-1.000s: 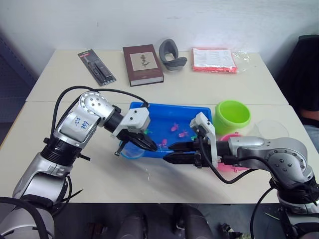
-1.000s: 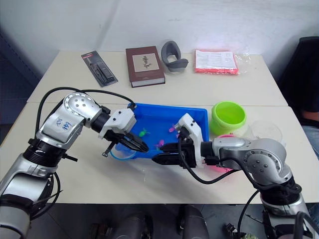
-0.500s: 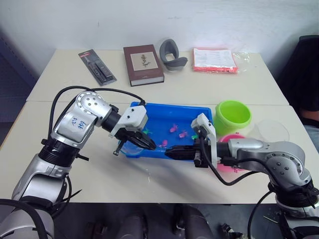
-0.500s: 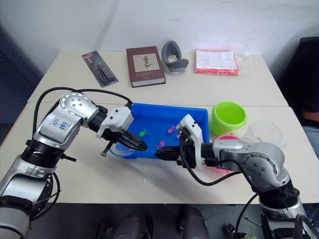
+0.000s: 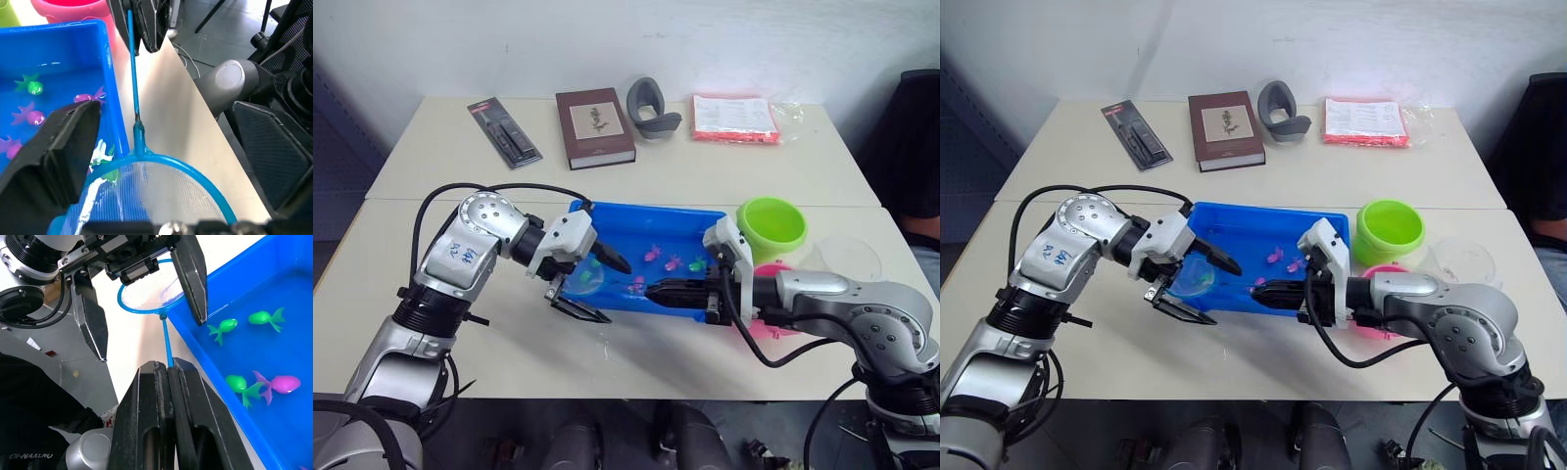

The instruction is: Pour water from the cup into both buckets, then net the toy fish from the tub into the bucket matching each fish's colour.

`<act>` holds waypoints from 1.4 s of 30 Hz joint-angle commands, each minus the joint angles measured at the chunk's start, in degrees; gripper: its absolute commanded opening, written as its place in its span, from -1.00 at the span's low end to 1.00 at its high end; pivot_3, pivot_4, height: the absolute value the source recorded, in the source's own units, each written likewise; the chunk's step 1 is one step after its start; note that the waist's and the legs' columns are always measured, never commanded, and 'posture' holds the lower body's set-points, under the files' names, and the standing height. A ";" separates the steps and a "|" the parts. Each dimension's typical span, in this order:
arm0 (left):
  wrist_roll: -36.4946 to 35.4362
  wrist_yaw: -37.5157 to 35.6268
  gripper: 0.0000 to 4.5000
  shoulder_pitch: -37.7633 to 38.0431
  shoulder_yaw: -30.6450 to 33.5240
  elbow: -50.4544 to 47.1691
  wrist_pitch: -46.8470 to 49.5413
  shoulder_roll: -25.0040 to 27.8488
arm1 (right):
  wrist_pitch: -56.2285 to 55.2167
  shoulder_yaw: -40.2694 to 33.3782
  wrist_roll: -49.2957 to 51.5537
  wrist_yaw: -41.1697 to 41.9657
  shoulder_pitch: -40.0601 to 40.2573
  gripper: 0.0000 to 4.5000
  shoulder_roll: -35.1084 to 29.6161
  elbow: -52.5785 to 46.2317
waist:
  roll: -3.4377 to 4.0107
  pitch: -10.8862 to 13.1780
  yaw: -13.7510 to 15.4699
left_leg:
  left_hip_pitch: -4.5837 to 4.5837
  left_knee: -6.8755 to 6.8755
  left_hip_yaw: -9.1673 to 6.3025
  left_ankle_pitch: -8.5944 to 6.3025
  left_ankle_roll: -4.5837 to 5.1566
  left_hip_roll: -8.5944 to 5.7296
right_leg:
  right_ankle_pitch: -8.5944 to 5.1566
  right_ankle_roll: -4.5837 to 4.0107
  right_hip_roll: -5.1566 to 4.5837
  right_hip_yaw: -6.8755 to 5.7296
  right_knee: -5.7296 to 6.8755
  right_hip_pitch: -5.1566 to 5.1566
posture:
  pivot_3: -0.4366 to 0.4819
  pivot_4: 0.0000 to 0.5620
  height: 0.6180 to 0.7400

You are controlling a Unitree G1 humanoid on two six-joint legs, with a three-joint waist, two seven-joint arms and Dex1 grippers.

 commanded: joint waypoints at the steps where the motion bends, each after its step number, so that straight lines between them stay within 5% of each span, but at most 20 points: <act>1: 0.52 0.14 0.98 -0.76 0.37 0.37 -0.37 -0.95 | -1.45 -1.06 -1.34 2.10 -0.69 -1.00 -1.69 -2.40 | 0.00 0.00 -0.05 | 0.00 0.01 0.00 0.00 0.00 -0.01 | 0.00 0.00 0.00 0.00 0.00 0.00 | -0.05 -0.47 1.00; 13: 4.05 4.36 0.98 -2.50 -0.52 0.80 4.45 -2.51 | -10.61 7.10 -17.62 9.18 -3.20 -1.00 -4.88 -5.91 | 0.00 0.00 -0.01 | 0.01 0.02 0.02 0.00 0.00 -0.06 | 0.00 0.00 0.03 -0.01 0.01 0.00 | -0.05 -0.47 1.00; 18: 5.48 5.77 0.31 -2.93 -0.62 1.46 4.77 -3.03 | -11.33 8.17 -20.64 10.43 -3.24 -1.00 -4.86 -6.77 | 0.00 0.00 -0.03 | 0.01 0.04 0.02 0.00 0.00 -0.05 | 0.01 0.01 0.02 -0.02 0.02 0.00 | -0.05 -0.47 1.00; 25: 6.68 5.60 -0.98 -3.31 -1.42 2.11 3.94 -3.52 | -6.79 5.63 -16.38 10.08 -2.22 -1.00 -3.65 -7.15 | 0.00 0.00 0.00 | 0.01 0.05 0.02 0.00 0.00 -0.04 | 0.01 0.01 0.02 -0.03 0.03 0.00 | -0.05 -0.47 1.00; 28: 6.79 5.56 -1.00 -3.20 -1.47 1.81 4.00 -3.83 | -5.36 4.79 -15.29 9.70 -2.04 -0.71 -3.37 -7.78 | 0.00 0.00 -0.05 | 0.01 0.06 0.02 0.00 0.00 -0.03 | 0.01 0.01 0.02 -0.03 0.04 0.00 | -0.05 -0.47 1.00; 32: 6.73 5.22 -1.00 -3.07 -1.57 1.55 4.09 -3.85 | -4.86 3.53 -14.56 8.58 -2.00 0.03 -2.70 -7.72 | 0.00 0.00 -0.06 | 0.01 0.06 0.01 0.00 0.00 -0.04 | 0.01 0.00 0.03 -0.03 0.05 0.00 | -0.05 -0.47 1.00; 42: 6.52 4.47 -1.00 -2.71 -1.87 1.04 4.81 -3.65 | -4.36 2.25 -12.97 6.87 -2.48 0.03 -0.83 -6.71 | 0.00 0.00 -0.04 | 0.01 0.06 0.01 0.00 0.00 -0.04 | 0.01 0.00 0.02 -0.03 0.06 0.01 | -0.05 -0.47 1.00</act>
